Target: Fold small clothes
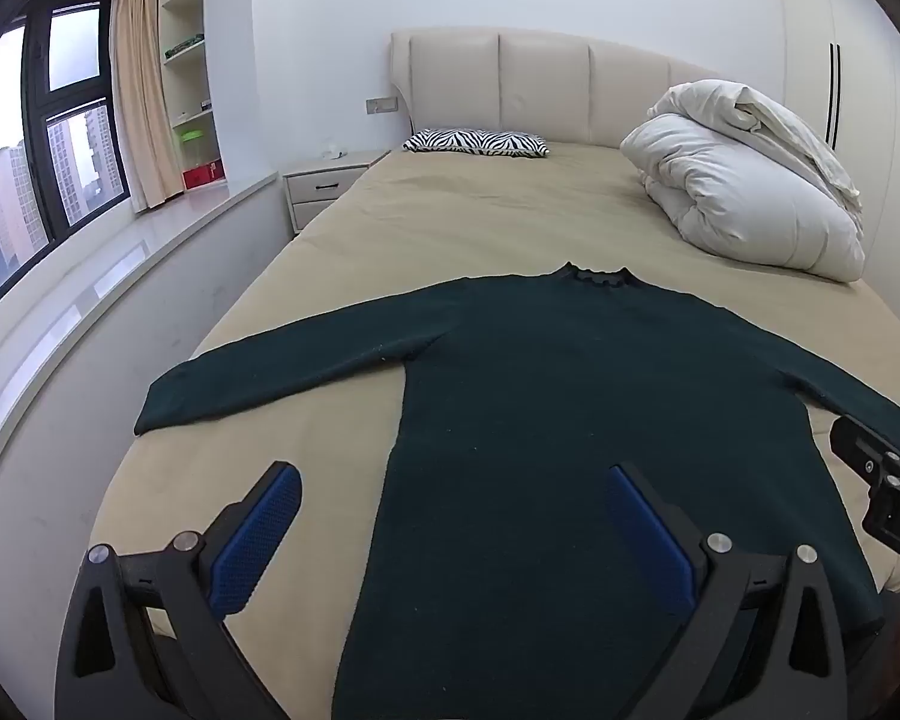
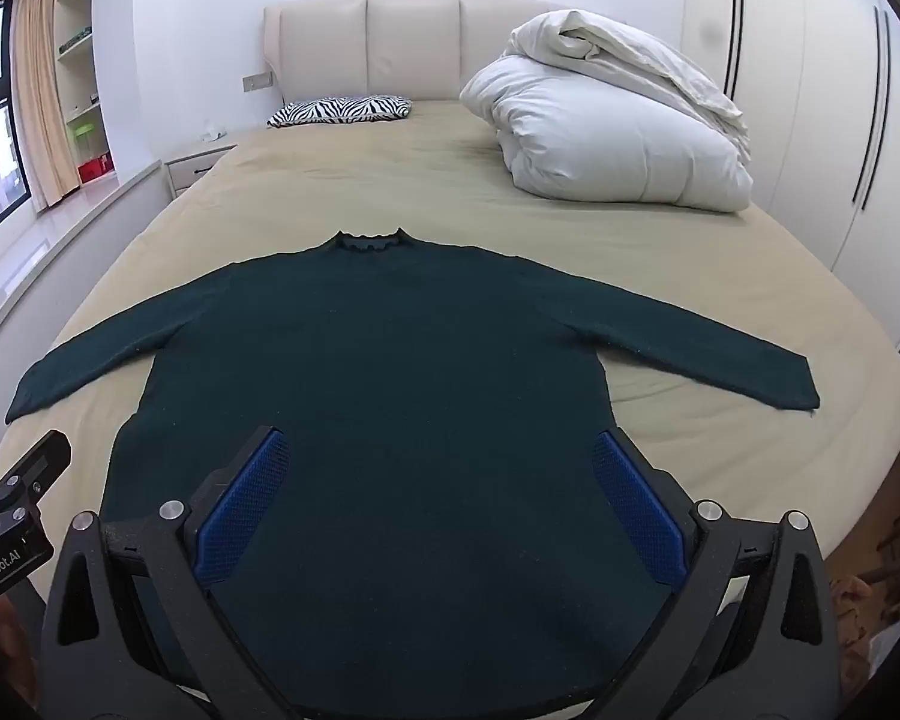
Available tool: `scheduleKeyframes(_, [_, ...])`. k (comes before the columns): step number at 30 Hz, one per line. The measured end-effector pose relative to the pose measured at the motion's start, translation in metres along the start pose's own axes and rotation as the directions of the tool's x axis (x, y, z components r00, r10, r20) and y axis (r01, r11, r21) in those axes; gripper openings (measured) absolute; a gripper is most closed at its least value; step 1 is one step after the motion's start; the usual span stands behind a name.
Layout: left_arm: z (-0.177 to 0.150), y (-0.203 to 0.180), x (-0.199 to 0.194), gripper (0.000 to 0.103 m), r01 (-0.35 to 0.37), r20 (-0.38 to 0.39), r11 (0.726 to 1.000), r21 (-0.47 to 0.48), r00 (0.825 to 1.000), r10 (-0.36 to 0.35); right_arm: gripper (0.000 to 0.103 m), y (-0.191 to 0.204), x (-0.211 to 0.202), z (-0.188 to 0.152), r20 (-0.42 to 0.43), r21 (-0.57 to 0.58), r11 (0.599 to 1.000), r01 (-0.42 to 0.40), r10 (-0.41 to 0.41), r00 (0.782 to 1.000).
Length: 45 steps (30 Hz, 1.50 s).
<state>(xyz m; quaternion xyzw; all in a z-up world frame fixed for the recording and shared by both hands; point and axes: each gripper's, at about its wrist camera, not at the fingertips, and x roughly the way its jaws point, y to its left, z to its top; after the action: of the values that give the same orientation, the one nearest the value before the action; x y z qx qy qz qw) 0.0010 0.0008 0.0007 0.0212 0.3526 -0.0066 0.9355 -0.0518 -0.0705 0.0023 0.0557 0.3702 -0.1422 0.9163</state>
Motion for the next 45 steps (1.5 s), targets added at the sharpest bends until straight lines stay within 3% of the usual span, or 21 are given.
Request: scheduleKeyframes(45, [0.0016, 0.0063, -0.0022, 0.103, 0.003, 0.002, 1.000, -0.007, 1.000, -0.003, 0.103, 0.0057, 0.0038, -0.0057, -0.004, -0.012, 1.000, -0.003, 0.003, 1.000])
